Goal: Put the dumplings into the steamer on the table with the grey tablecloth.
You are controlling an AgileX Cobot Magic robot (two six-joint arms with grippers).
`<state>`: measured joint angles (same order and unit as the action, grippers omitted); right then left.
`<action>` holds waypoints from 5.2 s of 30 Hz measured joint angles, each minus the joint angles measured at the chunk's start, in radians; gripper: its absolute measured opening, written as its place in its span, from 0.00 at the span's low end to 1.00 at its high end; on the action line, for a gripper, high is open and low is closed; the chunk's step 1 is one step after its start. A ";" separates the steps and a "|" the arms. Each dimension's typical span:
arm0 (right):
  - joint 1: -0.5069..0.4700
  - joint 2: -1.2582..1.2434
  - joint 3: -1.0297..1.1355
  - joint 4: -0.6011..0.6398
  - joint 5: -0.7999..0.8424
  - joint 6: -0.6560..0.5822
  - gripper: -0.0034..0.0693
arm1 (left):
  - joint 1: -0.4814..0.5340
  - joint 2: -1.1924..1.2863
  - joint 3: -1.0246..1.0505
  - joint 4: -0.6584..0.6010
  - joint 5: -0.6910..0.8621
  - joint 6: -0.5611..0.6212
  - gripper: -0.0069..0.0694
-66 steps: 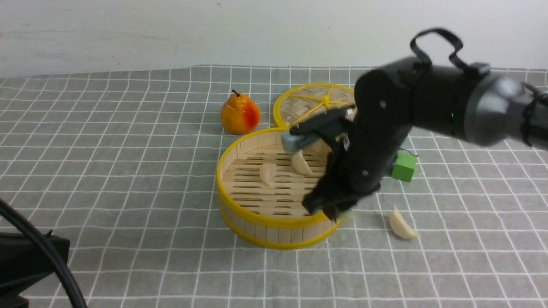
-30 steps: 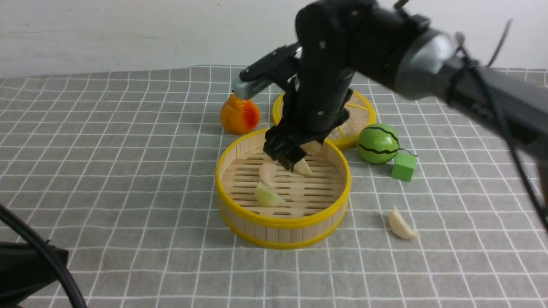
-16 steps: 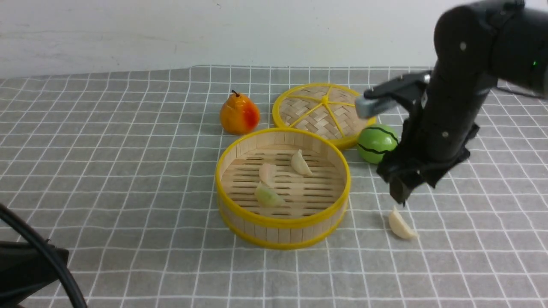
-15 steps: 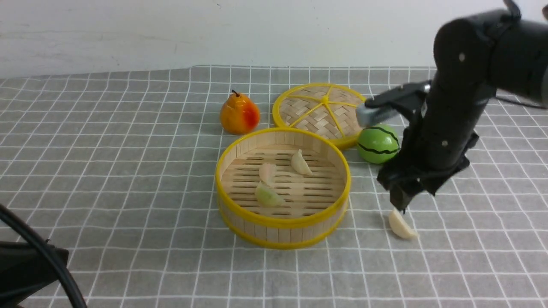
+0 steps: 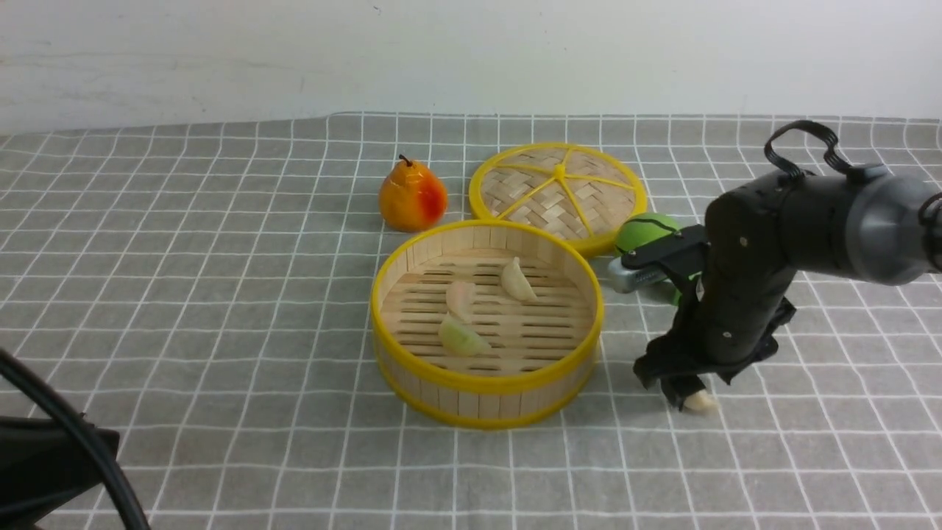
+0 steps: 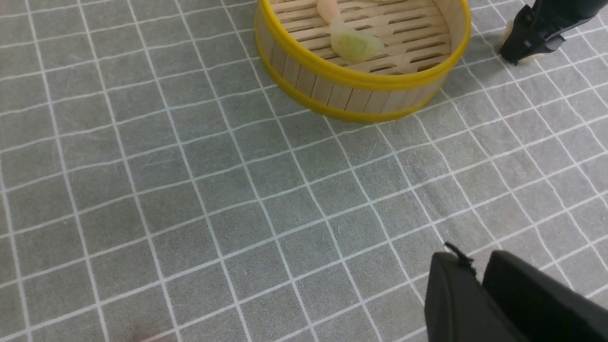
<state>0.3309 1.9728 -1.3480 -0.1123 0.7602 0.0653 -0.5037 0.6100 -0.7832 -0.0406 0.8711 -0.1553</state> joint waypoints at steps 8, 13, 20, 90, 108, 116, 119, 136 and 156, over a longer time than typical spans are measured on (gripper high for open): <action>-0.004 0.023 0.000 0.045 -0.033 0.008 0.60 | 0.000 0.000 0.000 -0.007 0.002 0.000 0.21; -0.004 0.023 0.000 0.056 -0.029 0.008 0.42 | 0.000 0.000 0.000 -0.009 0.009 -0.001 0.22; -0.002 0.014 -0.064 0.041 0.085 0.003 0.38 | 0.000 0.000 0.000 -0.010 0.021 -0.001 0.22; 0.241 -1.244 0.641 0.172 -0.519 -0.052 0.03 | 0.000 -0.629 0.276 0.135 -0.112 -0.312 0.07; 0.241 -1.244 0.643 0.164 -0.509 -0.052 0.04 | 0.000 -0.629 0.276 0.135 -0.112 -0.312 0.07; 0.175 -1.366 0.809 0.161 -0.512 -0.051 0.04 | 0.000 -0.629 0.276 0.135 -0.112 -0.312 0.07; 0.102 -1.443 0.879 0.149 -0.511 -0.046 0.02 | 0.000 -0.629 0.276 0.135 -0.112 -0.312 0.07; -0.362 -1.982 1.374 0.044 -0.444 0.153 0.02 | 0.000 -0.629 0.276 0.135 -0.112 -0.312 0.08; -0.360 -1.983 1.367 0.046 -0.382 0.154 0.02 | 0.000 -0.629 0.276 0.135 -0.112 -0.312 0.10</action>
<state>-0.0293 -0.0107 0.0188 -0.0664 0.3787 0.2191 -0.5037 -0.0186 -0.5074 0.0946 0.7588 -0.4668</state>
